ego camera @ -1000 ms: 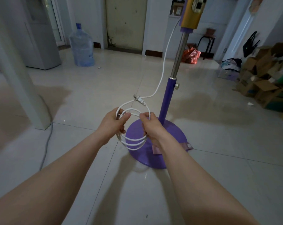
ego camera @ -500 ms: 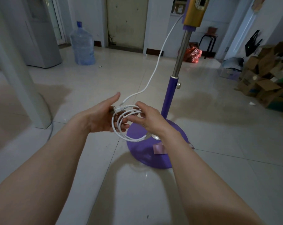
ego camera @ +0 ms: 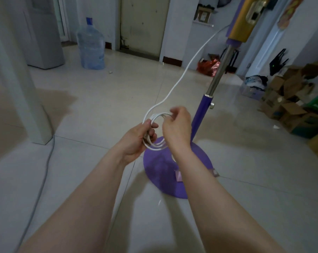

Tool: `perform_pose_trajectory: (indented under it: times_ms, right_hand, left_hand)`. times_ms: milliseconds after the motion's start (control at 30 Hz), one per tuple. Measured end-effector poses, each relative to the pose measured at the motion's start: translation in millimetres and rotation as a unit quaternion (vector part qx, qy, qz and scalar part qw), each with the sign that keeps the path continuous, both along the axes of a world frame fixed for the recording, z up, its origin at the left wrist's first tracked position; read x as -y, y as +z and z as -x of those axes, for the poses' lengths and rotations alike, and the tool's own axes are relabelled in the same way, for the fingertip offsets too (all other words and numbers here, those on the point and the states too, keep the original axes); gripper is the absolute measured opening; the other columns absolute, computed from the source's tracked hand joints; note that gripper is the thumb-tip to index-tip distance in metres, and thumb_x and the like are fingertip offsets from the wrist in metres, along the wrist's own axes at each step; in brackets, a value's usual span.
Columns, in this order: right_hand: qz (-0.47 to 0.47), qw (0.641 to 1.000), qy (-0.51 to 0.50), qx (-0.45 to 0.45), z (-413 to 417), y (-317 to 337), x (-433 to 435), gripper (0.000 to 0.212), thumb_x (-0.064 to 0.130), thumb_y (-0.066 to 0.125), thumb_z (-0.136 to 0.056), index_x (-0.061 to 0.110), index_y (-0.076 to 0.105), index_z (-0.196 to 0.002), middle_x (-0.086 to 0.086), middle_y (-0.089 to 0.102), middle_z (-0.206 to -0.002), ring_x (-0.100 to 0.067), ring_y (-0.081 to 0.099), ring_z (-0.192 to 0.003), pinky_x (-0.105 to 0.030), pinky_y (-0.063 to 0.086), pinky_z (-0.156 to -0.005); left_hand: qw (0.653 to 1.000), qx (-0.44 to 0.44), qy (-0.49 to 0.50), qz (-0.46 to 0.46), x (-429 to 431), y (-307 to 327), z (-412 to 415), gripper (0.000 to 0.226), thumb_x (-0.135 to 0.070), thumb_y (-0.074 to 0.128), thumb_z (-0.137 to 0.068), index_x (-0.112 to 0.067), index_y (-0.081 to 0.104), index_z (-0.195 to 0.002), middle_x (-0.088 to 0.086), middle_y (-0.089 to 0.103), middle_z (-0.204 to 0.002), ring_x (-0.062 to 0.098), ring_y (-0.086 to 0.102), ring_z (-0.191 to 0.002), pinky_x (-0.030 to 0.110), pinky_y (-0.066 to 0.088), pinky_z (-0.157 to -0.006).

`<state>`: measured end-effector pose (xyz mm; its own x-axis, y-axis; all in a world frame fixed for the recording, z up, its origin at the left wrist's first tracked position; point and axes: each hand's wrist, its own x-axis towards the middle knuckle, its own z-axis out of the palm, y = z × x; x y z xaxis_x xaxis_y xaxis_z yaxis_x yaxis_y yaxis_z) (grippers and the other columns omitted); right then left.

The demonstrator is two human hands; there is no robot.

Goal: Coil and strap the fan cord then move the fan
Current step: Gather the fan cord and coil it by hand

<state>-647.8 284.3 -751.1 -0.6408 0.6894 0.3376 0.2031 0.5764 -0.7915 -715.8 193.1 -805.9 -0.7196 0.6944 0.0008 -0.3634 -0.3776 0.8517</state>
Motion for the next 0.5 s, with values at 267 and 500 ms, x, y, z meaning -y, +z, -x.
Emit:
perform_pose_trajectory:
  times_ms: [267, 500]
  right_hand:
    - [0.256, 0.960, 0.037, 0.104, 17.5, 23.6, -1.4, 0.060, 0.055, 0.053, -0.092, 0.000, 0.058, -0.115, -0.016, 0.067, -0.106, -0.027, 0.062, -0.086, -0.027, 0.046, -0.058]
    - [0.453, 0.883, 0.120, -0.013, 16.5, 4.1, -22.5, 0.014, 0.005, 0.056, -0.097, 0.006, 0.057, -0.083, -0.002, 0.068, -0.059, -0.012, 0.062, -0.067, -0.023, 0.051, -0.048]
  left_hand:
    - [0.982, -0.159, -0.091, 0.050, -23.3, -15.0, -19.3, 0.038, -0.004, 0.044, -0.099, -0.024, 0.046, -0.131, -0.001, 0.063, -0.116, 0.005, 0.059, -0.104, 0.024, 0.042, -0.098]
    - [0.928, -0.298, -0.045, 0.219, -19.7, -14.2, -11.4, 0.024, 0.002, 0.048, -0.096, -0.019, 0.056, -0.106, -0.006, 0.060, -0.094, -0.008, 0.054, -0.084, 0.013, 0.043, -0.083]
